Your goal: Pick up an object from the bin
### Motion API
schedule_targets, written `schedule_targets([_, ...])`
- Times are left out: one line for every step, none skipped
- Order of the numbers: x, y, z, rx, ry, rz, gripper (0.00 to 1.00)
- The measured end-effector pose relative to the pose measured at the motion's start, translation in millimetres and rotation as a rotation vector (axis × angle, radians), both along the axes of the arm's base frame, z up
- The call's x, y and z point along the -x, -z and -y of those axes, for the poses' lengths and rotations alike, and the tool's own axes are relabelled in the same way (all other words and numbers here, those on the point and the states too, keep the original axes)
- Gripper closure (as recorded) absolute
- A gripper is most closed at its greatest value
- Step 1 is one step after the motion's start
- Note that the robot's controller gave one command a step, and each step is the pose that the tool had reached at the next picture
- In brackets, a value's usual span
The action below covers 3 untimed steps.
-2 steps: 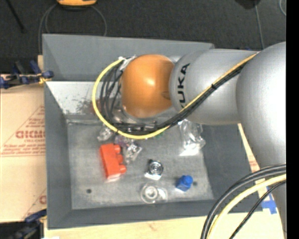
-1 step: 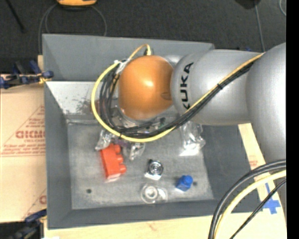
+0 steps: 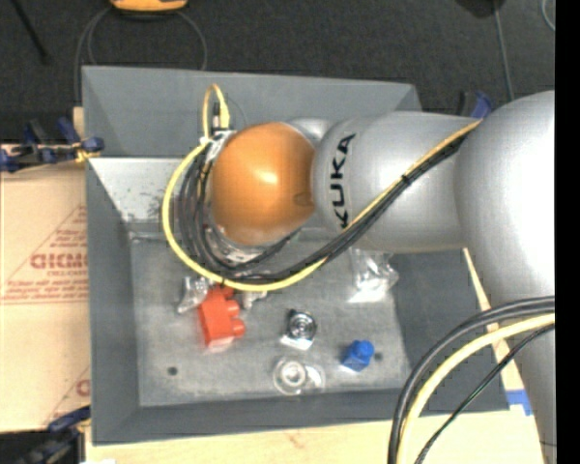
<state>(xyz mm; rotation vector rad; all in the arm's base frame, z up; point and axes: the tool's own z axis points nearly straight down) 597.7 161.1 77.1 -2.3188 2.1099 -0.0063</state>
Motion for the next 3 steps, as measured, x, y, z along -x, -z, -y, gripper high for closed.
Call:
schedule_targets([6.9, -0.5, 5.6, -0.002, -0.273, 0.0, 0.0])
schedule_targets([3.9, -2.5, 10.5, 0.007, -0.27, 0.004, 1.0])
schedule_targets([1.9, -6.3, 11.0, 0.001, -0.263, -0.001, 1.0])
